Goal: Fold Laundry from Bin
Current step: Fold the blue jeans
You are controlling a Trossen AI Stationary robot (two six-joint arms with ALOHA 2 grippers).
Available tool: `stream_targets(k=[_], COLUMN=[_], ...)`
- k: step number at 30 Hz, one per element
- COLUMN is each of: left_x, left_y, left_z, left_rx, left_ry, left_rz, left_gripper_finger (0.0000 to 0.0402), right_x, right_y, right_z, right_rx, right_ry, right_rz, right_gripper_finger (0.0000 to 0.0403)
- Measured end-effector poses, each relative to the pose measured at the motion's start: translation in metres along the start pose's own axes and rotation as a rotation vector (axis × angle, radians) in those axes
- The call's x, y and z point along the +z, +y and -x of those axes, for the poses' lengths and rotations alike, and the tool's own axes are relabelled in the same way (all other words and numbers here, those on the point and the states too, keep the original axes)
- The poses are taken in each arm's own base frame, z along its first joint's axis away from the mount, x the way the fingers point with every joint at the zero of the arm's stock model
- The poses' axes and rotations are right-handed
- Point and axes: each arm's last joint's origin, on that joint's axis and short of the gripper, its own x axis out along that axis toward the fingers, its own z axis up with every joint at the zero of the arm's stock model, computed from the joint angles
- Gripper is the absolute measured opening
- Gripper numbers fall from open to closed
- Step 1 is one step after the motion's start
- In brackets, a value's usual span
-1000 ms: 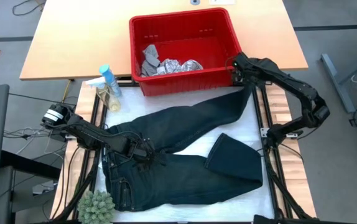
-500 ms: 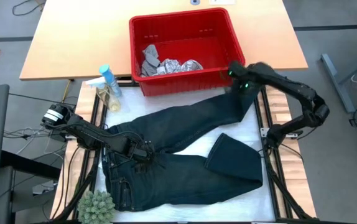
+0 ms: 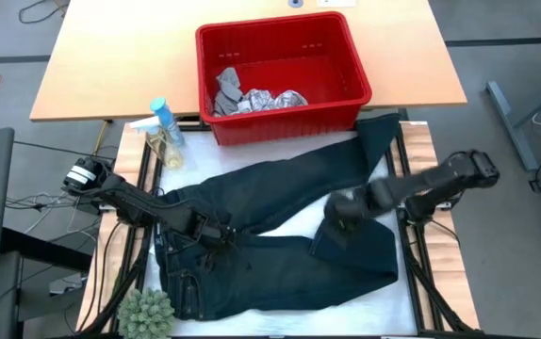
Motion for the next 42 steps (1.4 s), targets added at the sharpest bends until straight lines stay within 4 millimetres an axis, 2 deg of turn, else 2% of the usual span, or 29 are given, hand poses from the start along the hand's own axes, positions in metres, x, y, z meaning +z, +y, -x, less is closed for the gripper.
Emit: stream_targets(k=[2,4,7,11,15,17,19,24,27,29,31,36,37,42], left_x=[-0.001,-0.002,-0.003,-0.012,-0.014,-0.007,0.008,0.051,0.065,0.066,0.064,0.055,0.053,0.037], left_y=[-0.008,-0.016,-0.024,-0.025,-0.022,-0.023,-0.025,-0.034,-0.043,-0.053,-0.063,-0.084,-0.088,-0.109], left_z=[0.0,0.0,0.0,0.001,0.002,0.007,0.018,0.059,0.076,0.081,0.082,0.082,0.08,0.071], left_rx=[-0.028,-0.039,-0.046,0.018,0.066,0.078,0.07,0.078,0.048,0.014,-0.028,-0.078,-0.085,-0.161], left_ry=[0.002,0.002,0.008,0.087,0.119,0.103,0.042,-0.124,-0.196,-0.206,-0.197,-0.155,-0.15,-0.084], left_rz=[-0.037,-0.063,-0.095,-0.112,-0.077,-0.027,0.018,0.067,0.12,0.123,0.116,0.148,0.161,0.163], left_gripper_finger=[0.0,0.0,0.0,0.0,0.0,0.0,0.0,0.0,0.0,0.0,0.0,0.0,0.0,0.0], right_x=[-0.02,-0.039,-0.057,-0.061,-0.062,-0.063,-0.062,-0.06,-0.058,-0.057,-0.057,-0.055,-0.055,-0.051], right_y=[0.017,0.032,0.05,0.069,0.081,0.085,0.089,0.093,0.092,0.089,0.086,0.082,0.081,0.069], right_z=[-0.001,-0.003,-0.009,-0.029,-0.056,-0.065,-0.071,-0.087,-0.098,-0.105,-0.107,-0.103,-0.1,-0.076], right_rx=[0.005,-0.006,0.004,0.029,-0.005,-0.037,-0.055,-0.177,-0.24,-0.287,-0.321,-0.348,-0.348,-0.375], right_ry=[0.017,0.018,-0.01,0.017,0.095,0.124,0.138,0.146,0.18,0.209,0.228,0.224,0.219,0.168], right_rz=[0.021,0.112,0.296,0.401,0.423,0.447,0.483,0.548,0.547,0.516,0.496,0.423,0.4,0.189], right_gripper_finger=[0.0149,0.0151,0.0154,0.0158,0.0173,0.0189,0.0208,0.0248,0.0253,0.024,0.0204,0.0044,0.0025,0.002])
